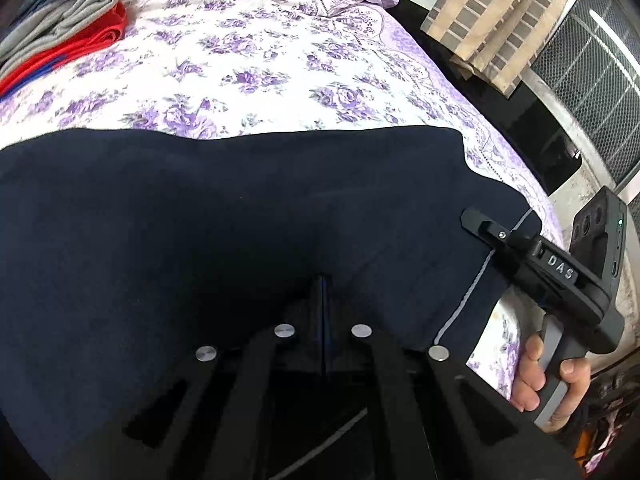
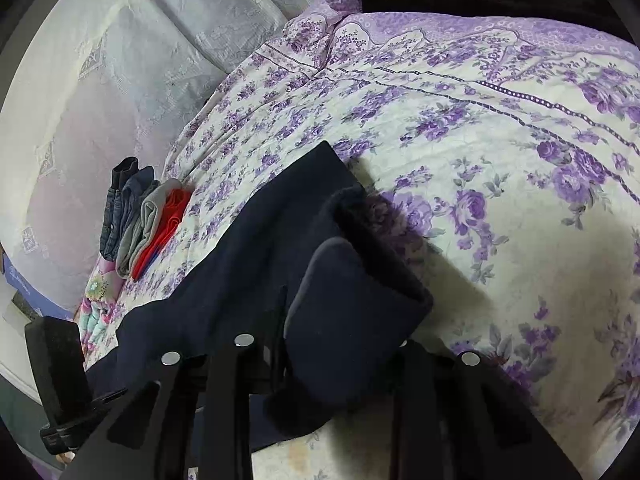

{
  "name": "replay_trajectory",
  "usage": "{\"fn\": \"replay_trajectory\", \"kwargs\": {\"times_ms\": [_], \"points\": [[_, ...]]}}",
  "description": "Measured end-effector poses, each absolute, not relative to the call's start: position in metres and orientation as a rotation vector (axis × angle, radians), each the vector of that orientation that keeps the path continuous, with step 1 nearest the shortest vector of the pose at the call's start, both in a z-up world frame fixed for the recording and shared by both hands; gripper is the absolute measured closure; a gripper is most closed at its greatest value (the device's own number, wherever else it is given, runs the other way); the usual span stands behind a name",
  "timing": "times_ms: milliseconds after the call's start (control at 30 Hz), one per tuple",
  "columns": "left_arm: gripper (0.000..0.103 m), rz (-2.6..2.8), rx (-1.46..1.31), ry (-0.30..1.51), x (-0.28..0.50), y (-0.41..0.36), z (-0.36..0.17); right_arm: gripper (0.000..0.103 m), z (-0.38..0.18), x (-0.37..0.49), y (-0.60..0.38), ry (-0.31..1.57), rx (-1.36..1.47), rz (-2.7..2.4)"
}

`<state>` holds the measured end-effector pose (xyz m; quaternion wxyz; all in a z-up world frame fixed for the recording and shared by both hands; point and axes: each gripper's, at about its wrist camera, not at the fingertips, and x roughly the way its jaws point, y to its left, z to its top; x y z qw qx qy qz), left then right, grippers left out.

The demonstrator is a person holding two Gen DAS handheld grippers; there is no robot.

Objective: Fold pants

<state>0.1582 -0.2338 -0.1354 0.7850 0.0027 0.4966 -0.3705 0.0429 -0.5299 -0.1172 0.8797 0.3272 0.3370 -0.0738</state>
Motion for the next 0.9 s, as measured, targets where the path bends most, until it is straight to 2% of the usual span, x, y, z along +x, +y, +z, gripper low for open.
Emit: {"fn": "replay_trajectory", "kwargs": {"times_ms": [133,267,400,567,700,833,900], "points": [[0.102,-0.757,0.055,1.056,0.145,-0.218,-0.117,0.078,-0.091,0.047,-0.511,0.744,0.565,-0.244],[0.102,-0.713,0.007,0.95,0.133,-0.151,-0.072,0.078,-0.046,0.046,-0.489,0.706,0.524,-0.214],[0.102,-0.472,-0.031,0.896,0.143,-0.035,-0.049,0.078,0.005,0.056,-0.441,0.672,0.4,-0.156],[0.102,-0.229,-0.124,0.955,0.16,0.099,-0.071,0.078,0.042,0.077,-0.348,0.665,0.172,-0.068],[0.102,-0.194,-0.25,0.975,0.164,0.163,-0.099,0.078,0.03,0.099,-0.265,0.724,-0.027,0.009],[0.102,-0.226,-0.249,0.947,0.161,0.16,-0.106,0.078,-0.026,0.119,-0.191,0.889,-0.168,0.116],[0.102,-0.235,-0.238,0.94,0.161,0.157,-0.105,0.07,-0.055,0.121,-0.174,0.984,-0.183,0.156]]}}
